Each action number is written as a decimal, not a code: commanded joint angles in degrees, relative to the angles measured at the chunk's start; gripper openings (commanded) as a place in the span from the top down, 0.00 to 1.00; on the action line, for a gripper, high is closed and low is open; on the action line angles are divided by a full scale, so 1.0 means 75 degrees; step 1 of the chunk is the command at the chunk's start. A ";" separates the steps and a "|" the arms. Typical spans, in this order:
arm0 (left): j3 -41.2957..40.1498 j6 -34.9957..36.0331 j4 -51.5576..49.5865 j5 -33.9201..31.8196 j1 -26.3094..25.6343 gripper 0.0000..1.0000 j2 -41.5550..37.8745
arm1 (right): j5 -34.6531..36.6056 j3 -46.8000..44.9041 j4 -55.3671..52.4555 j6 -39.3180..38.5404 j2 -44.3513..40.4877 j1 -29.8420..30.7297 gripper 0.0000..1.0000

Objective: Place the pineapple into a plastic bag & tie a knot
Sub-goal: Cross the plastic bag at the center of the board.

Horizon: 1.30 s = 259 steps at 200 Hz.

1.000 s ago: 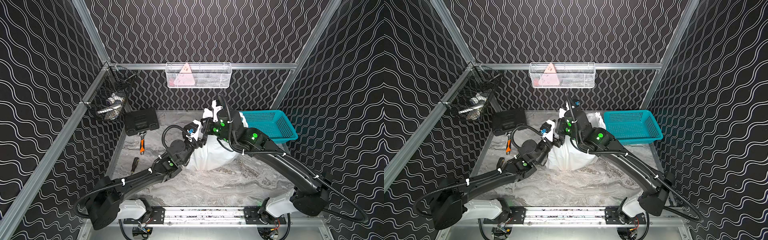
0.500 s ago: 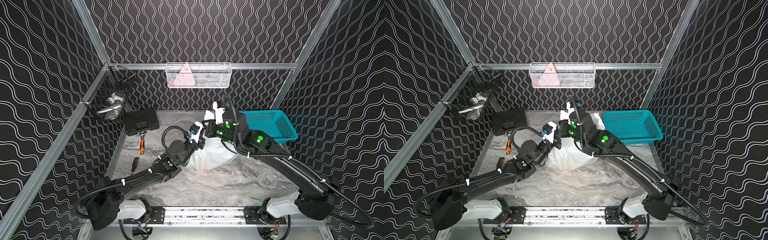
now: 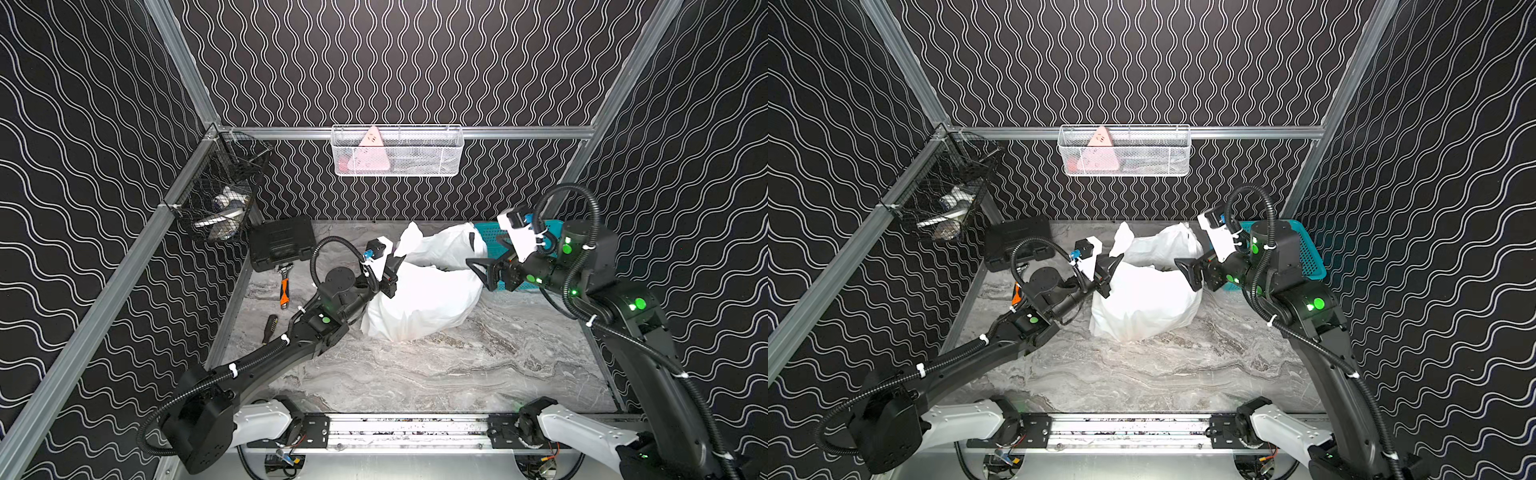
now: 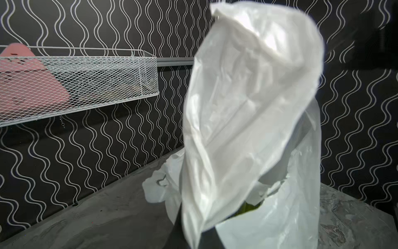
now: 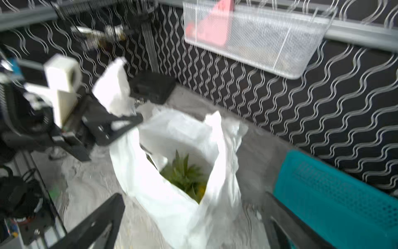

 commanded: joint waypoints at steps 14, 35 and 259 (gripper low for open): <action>0.0161 -0.0412 -0.0220 0.0912 0.0288 1.00 -0.0118 | -0.2403 -0.1106 0.0795 -0.0473 -0.0256 -0.1551 0.00; 0.0163 -0.0399 -0.0367 0.1210 0.0378 1.00 -0.0202 | -0.4606 -0.0856 0.1507 0.0101 0.0559 -0.2400 0.09; 0.0170 0.0002 -0.0330 0.2451 0.1204 1.00 0.0068 | -0.2698 -0.1167 0.2083 0.0979 -0.0268 0.0857 0.67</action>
